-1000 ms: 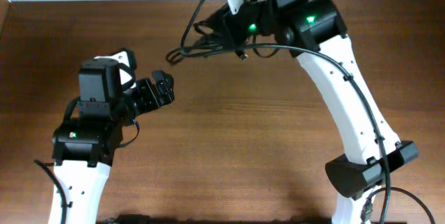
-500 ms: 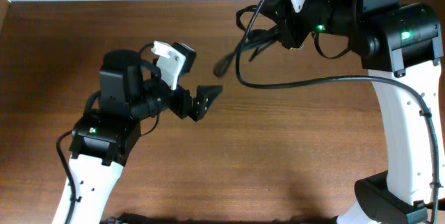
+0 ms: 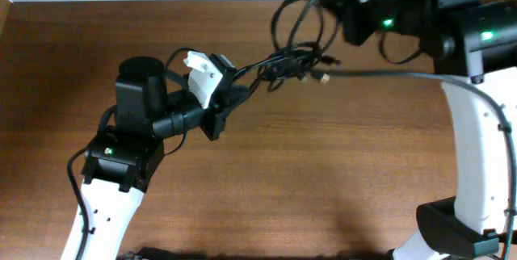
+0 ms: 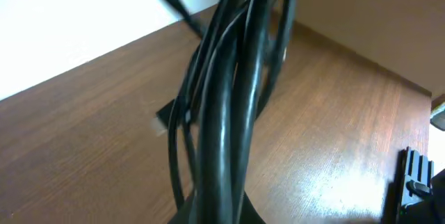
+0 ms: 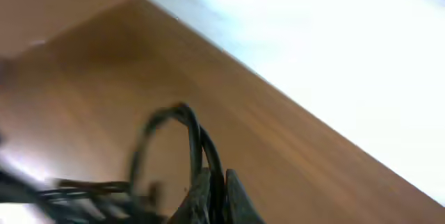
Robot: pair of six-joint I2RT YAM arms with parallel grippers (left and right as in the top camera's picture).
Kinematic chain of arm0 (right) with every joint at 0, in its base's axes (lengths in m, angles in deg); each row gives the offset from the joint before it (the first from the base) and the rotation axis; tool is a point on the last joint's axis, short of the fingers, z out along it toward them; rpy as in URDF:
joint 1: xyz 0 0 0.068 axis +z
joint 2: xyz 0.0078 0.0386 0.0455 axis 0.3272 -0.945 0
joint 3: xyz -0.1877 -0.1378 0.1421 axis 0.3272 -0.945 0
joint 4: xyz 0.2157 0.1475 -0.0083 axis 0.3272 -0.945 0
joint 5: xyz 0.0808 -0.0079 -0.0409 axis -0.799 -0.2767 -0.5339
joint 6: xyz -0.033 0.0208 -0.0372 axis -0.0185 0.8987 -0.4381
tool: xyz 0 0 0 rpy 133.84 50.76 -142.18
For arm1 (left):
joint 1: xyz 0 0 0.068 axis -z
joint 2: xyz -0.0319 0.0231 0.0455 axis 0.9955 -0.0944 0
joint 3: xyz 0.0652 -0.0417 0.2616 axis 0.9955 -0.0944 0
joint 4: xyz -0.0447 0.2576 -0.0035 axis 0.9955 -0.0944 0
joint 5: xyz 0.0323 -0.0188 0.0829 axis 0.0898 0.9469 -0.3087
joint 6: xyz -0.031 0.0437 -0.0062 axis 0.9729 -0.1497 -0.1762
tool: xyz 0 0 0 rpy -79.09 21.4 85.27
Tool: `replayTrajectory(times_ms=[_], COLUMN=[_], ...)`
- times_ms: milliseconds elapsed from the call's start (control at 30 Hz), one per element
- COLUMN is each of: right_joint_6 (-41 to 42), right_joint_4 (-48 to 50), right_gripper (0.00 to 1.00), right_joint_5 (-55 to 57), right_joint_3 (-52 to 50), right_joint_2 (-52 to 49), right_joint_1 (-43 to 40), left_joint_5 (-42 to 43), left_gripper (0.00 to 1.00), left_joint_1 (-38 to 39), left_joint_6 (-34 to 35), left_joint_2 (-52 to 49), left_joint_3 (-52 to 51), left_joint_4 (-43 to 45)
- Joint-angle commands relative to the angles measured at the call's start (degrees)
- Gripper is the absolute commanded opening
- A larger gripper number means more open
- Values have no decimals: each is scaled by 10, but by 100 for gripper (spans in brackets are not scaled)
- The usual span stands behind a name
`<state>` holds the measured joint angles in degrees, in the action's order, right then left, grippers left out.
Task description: Untangle cables
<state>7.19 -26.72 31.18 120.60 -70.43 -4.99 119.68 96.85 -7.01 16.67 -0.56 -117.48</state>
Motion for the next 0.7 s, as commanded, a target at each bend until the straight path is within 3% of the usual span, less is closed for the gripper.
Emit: replayTrajectory(times_ms=[0,367,500,600,667], right_joint_6=[-12,-19,-17,-16,-16], right_joint_4=[4,-50,-69,-70,-70], right_gripper=[4,4,4,4,4], right_joint_5=[103,151,195,195,195], right_joint_3=[10,10,10,10,10], right_joint_2=[4,4,4,4,3], right_joint_1=[-127,-382,-466,-501,-506], left_joint_5=[-12,-64,-128,-339,-506], left_gripper=[0,0,0,0,0], left_joint_1=[0,0,-1,-1,-1], left_joint_6=[5,5,13,143,294], left_joint_2=[0,0,0,0,0], left_joint_3=[3,3,3,3,3], left_joint_4=[-19,-45,-49,-47,-48])
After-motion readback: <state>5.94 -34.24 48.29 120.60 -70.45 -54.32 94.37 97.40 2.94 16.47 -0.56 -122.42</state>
